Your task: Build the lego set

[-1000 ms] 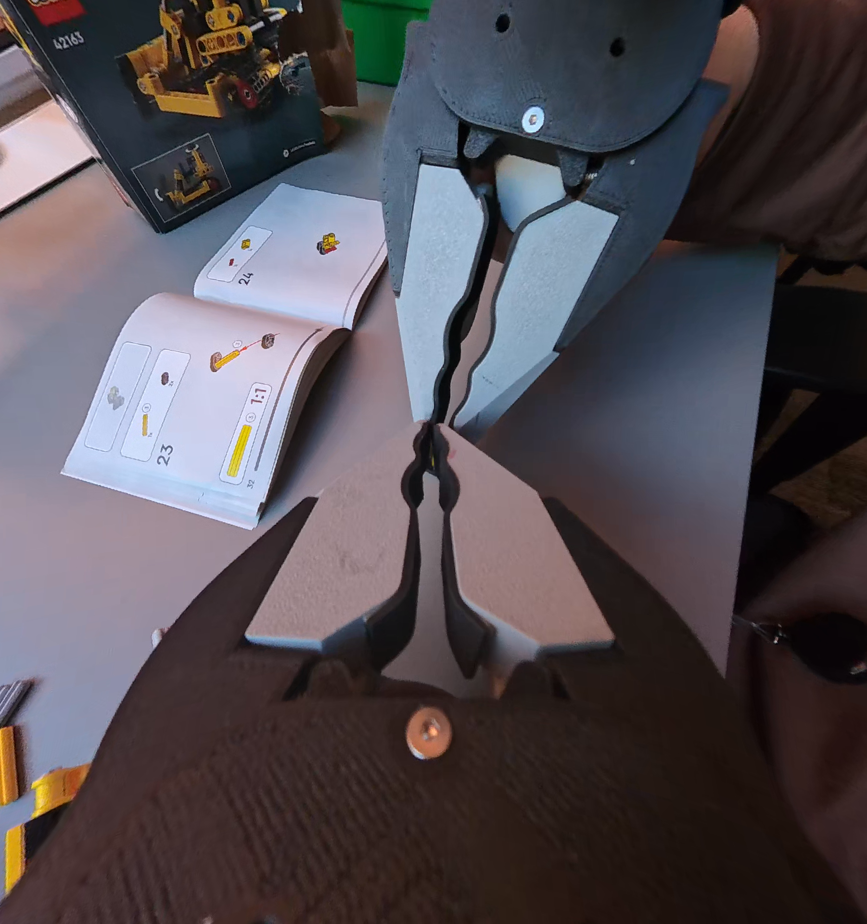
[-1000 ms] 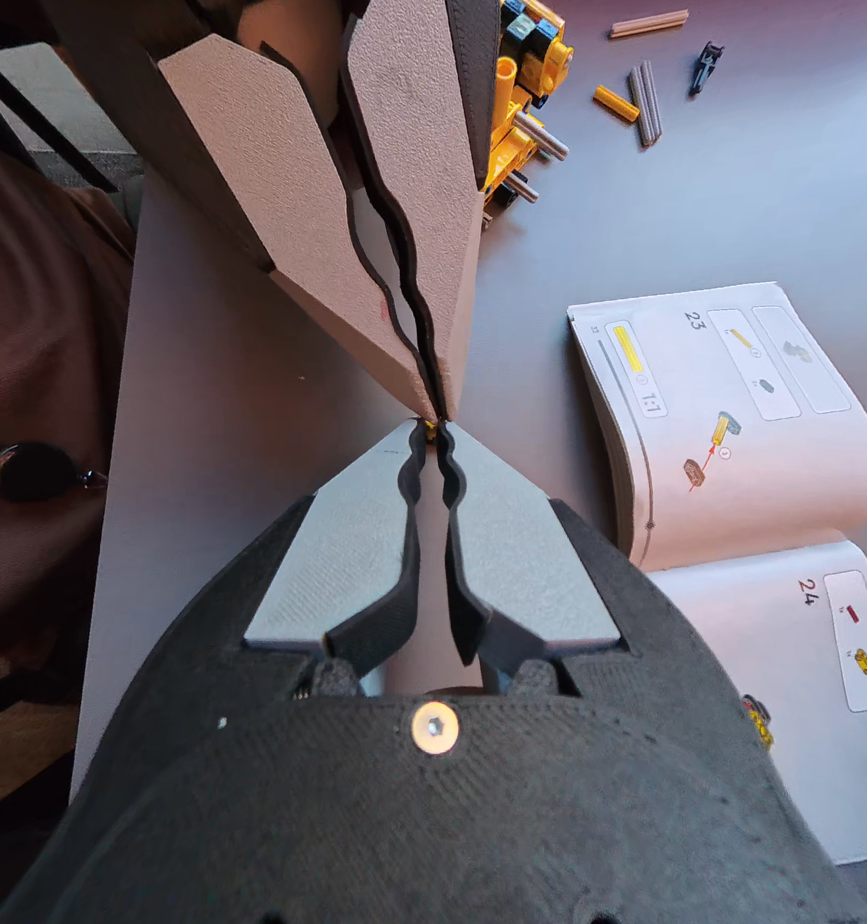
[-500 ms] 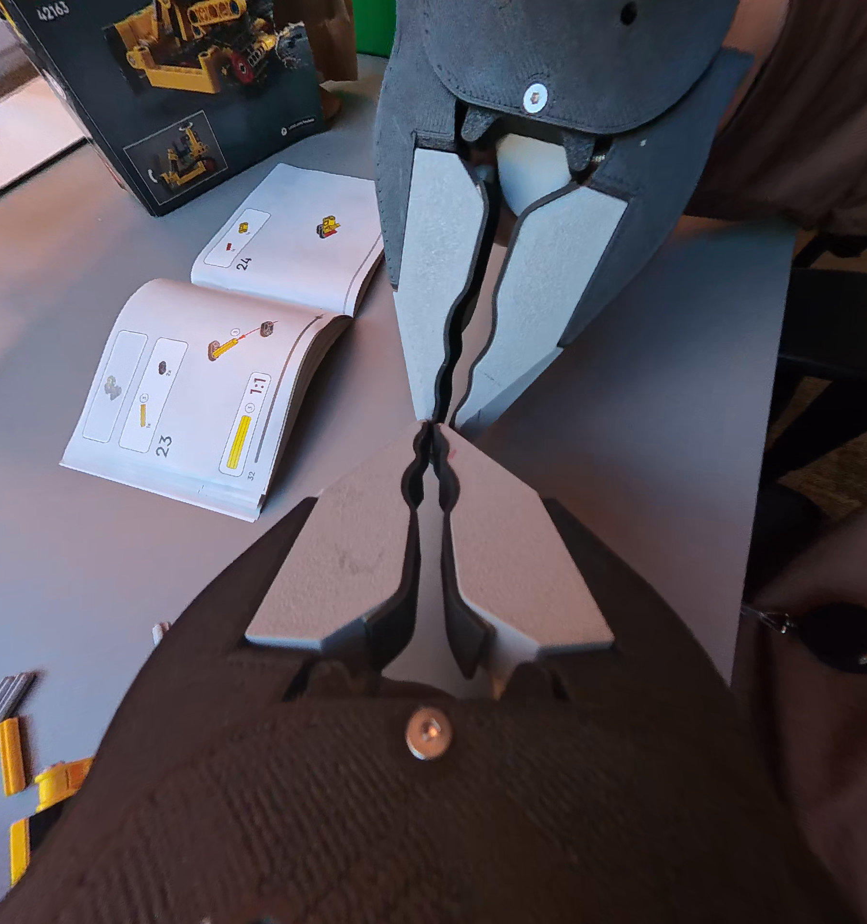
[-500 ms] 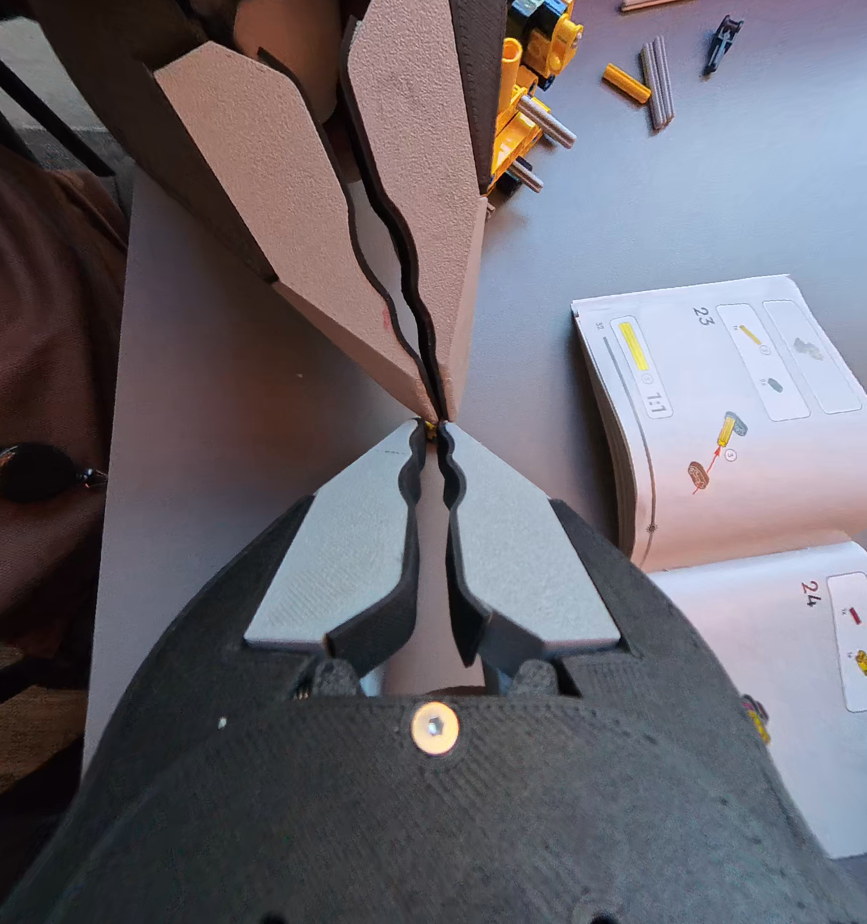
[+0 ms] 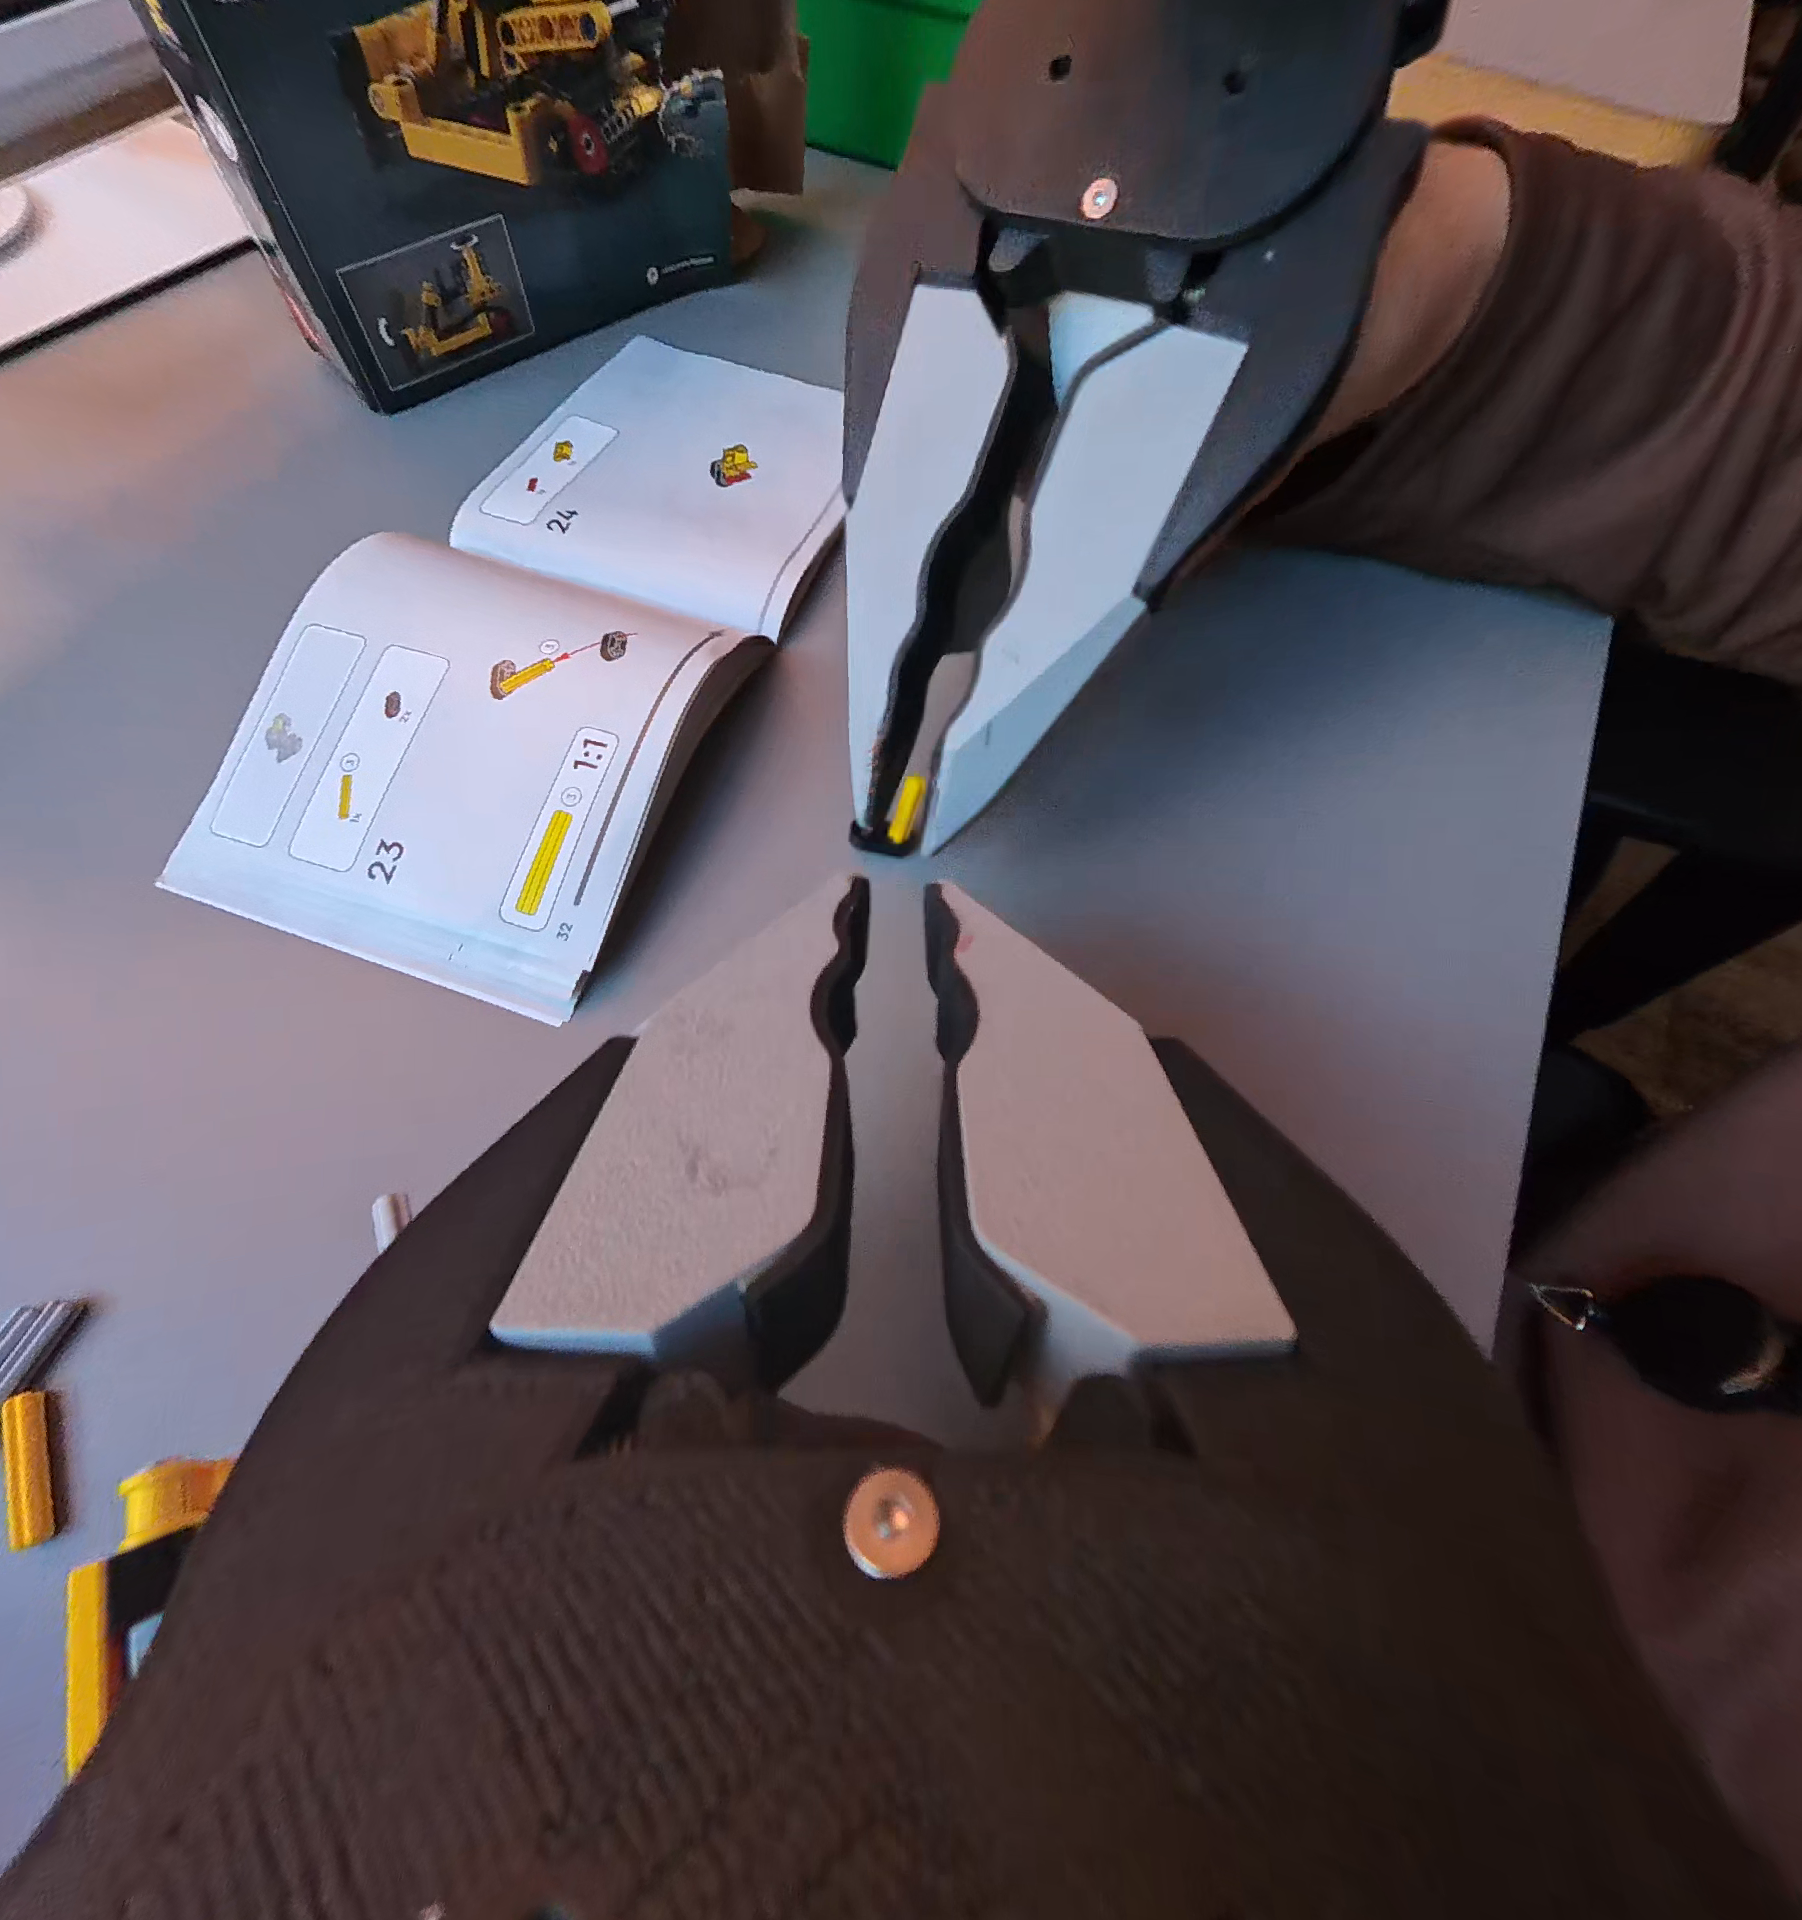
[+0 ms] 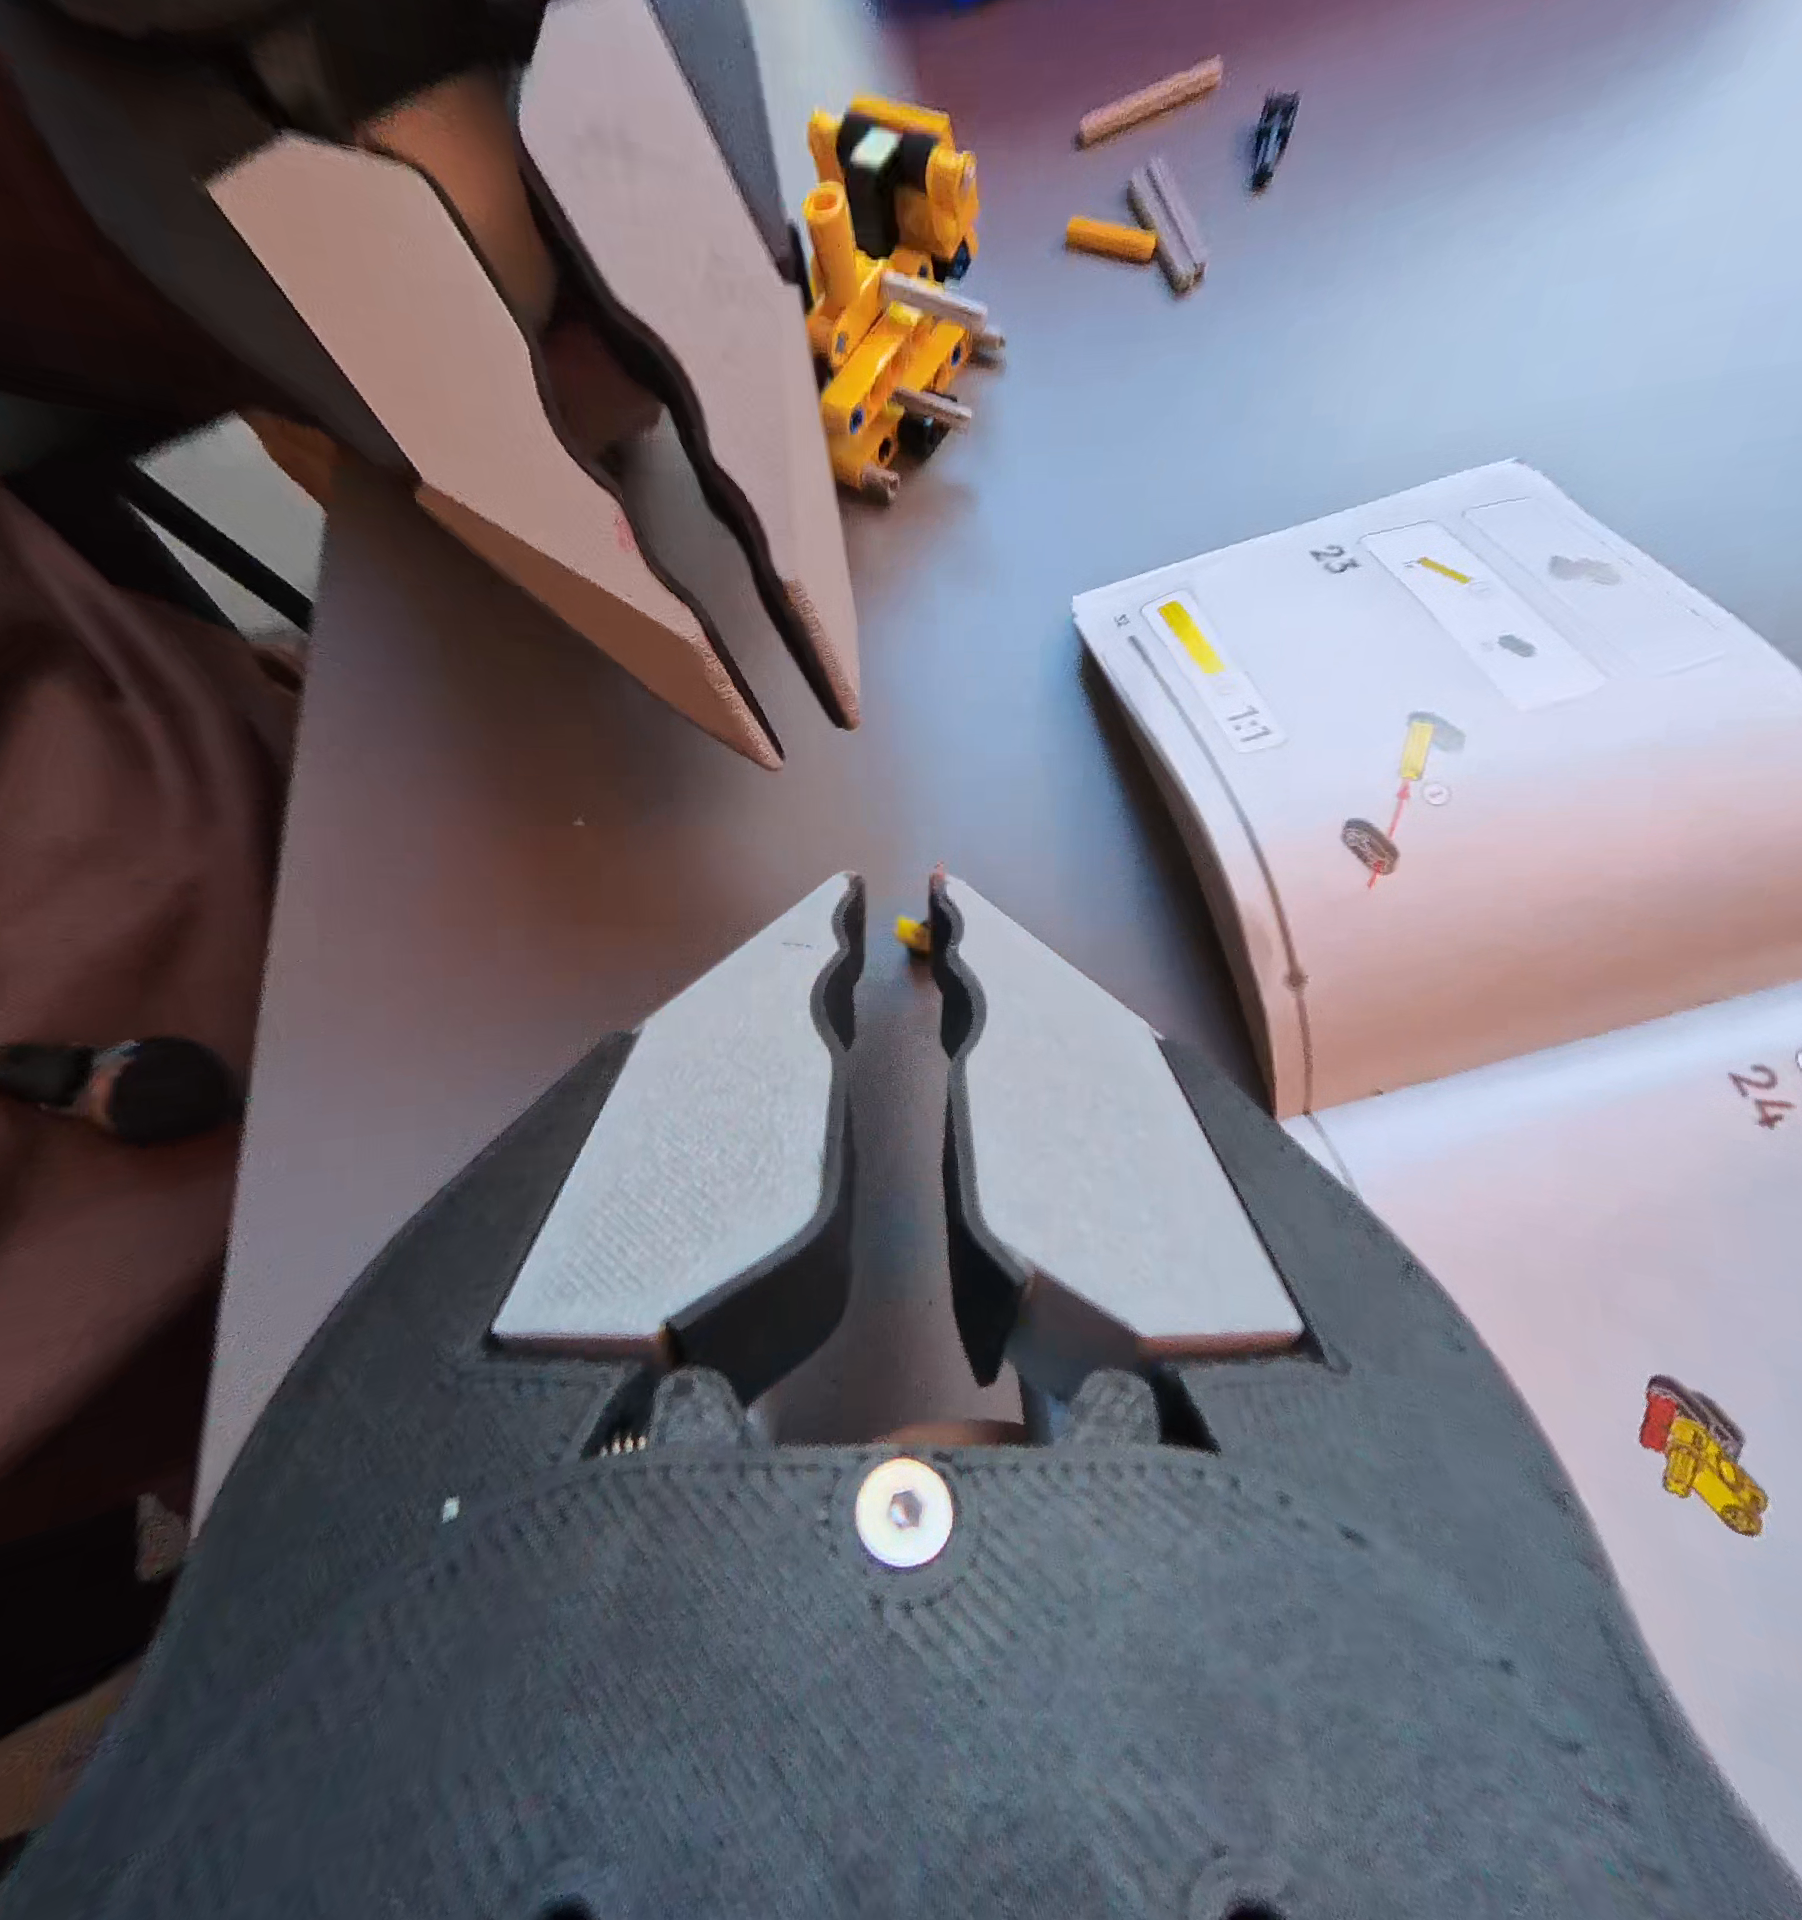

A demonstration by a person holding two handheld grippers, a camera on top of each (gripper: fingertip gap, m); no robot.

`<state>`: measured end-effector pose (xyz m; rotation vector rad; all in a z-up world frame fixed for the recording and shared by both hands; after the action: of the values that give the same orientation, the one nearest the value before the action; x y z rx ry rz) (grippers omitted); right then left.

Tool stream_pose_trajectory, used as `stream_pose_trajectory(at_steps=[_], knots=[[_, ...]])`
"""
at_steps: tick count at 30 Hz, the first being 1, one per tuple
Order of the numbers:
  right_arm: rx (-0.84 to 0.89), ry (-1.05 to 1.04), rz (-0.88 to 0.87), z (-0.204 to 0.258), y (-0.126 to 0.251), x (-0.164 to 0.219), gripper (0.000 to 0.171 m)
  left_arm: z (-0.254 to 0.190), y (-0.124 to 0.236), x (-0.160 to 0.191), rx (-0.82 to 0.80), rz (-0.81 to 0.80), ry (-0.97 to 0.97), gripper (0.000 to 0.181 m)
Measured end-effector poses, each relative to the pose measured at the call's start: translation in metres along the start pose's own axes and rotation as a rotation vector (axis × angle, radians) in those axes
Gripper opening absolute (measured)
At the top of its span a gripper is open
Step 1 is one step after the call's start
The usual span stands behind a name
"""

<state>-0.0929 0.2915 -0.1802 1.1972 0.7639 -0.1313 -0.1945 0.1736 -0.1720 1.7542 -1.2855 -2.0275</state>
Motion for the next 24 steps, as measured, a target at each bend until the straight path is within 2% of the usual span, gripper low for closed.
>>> stream_pose_trajectory(at_steps=[1,5,16,24], knots=[[0.019,0.023,0.016,0.002,-0.002,0.0,0.01,-0.001,-0.001,0.0,-0.001,0.009,-0.006,0.008],[0.012,0.041,-0.019,0.006,0.001,-0.002,0.015,-0.002,-0.001,0.0,-0.012,0.005,-0.017,0.007],[0.035,-0.04,-0.24,-0.014,0.049,0.009,0.017,-0.004,0.002,0.0,0.006,-0.023,-0.038,0.005],[-0.01,0.002,-0.065,-0.011,0.025,0.019,0.012,-0.003,0.008,0.001,0.024,-0.078,-0.029,0.004]])
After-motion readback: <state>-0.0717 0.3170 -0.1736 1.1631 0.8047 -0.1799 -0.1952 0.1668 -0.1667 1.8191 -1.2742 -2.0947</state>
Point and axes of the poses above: each gripper's, where its closed fingertips meet, y back along the fingers, x out of its underside, z = x × y across the jaws, the point moved 9 cm from there along y, back along the fingers, and after that the axes turned 12 degrees about z, right-handed, at the moved point
